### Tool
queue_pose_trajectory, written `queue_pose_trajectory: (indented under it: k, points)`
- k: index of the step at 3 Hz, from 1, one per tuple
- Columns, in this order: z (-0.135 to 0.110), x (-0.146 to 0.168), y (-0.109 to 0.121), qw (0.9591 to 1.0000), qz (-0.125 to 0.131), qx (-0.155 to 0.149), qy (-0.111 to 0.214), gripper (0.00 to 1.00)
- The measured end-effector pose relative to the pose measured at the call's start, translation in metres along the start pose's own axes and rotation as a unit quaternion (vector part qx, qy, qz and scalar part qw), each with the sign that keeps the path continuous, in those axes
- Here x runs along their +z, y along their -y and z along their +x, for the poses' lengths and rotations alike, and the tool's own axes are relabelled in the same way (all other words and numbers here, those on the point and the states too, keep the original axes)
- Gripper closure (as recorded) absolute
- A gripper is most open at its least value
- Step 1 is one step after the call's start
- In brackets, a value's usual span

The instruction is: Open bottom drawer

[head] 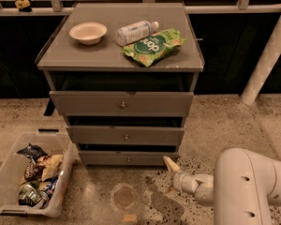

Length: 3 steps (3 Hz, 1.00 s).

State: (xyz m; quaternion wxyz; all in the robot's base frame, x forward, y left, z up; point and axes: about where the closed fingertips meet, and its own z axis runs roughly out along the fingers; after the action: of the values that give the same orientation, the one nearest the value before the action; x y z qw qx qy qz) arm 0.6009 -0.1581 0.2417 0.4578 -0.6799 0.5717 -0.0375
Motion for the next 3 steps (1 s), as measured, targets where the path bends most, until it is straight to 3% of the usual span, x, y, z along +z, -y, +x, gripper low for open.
queue_pose_trajectory:
  k: [1,2,3]
  points:
    - [-0.001,0.0,-0.002,1.0,-0.001,0.001,0.001,0.0]
    - [0.01,0.0,0.003,0.999,0.009,0.033,-0.028,0.0]
    - [0.043,0.003,0.042,0.993,0.042,0.068,-0.087,0.0]
